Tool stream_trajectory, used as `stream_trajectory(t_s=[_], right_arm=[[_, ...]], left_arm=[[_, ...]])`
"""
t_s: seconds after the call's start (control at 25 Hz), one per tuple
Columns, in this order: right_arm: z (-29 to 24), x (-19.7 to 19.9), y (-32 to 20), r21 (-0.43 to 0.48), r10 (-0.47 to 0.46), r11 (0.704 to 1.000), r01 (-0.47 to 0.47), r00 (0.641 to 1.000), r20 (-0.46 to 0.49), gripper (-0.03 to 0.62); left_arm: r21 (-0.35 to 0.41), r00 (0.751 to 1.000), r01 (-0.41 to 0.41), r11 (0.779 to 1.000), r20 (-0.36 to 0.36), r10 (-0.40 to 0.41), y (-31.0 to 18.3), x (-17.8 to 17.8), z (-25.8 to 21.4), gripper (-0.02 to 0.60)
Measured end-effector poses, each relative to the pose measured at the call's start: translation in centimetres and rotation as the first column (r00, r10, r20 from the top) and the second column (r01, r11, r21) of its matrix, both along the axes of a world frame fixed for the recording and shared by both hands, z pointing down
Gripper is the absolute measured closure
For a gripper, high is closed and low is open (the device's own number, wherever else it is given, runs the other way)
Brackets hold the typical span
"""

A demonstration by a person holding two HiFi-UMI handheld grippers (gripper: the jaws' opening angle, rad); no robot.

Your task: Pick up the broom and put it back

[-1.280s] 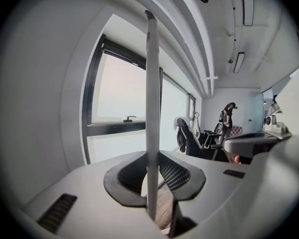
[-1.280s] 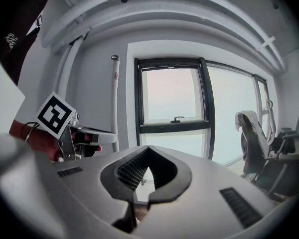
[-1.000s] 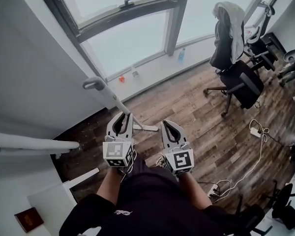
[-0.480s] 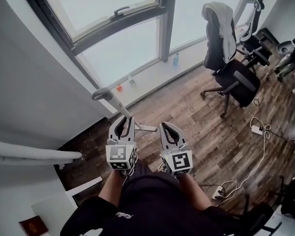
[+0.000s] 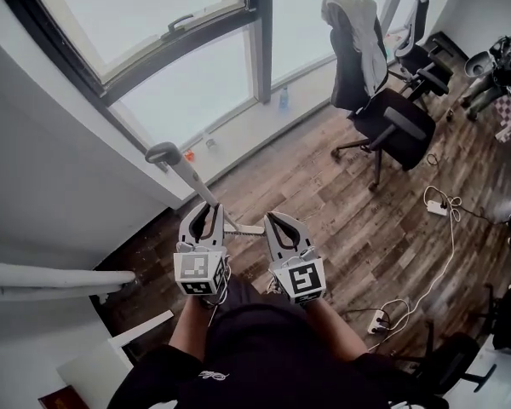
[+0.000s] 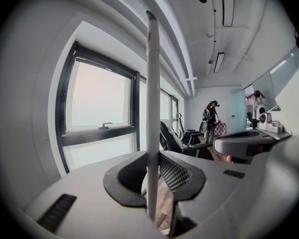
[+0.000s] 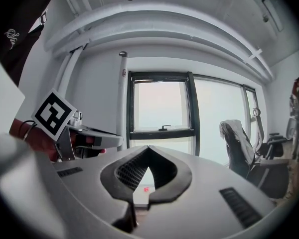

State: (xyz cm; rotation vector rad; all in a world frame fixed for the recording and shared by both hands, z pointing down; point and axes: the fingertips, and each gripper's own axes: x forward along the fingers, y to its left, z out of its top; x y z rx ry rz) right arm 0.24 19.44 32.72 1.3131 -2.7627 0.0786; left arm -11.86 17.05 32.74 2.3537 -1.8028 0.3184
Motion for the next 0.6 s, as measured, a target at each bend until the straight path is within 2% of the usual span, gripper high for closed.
stream_trajectory(t_s=[0.32,0.48,0.6], right_arm=[[2.7,4.9,0.6,-0.062,0.059,0.996,-0.059,0.998,-0.012,0.572],[4.4,6.4,-1.5,-0.09,0.105,0.99,-0.106,0.994,-0.013,0.572],[6.0,7.0,-4.0,-0.13,0.135,0.982,-0.137,0.991,-0.019,0.572]], left_arm=[[-0.062,0.999,-0.032,0.998,-0.011,0.032,0.6,3.6,3.0,0.505],[-0.062,0.998,-0.054,0.997,-0.016,0.053,-1.3,4.6,4.2,0.505],[-0.093,0.997,-0.071,0.993,-0.009,0.07,-3.6,5.1,5.9,0.505]])
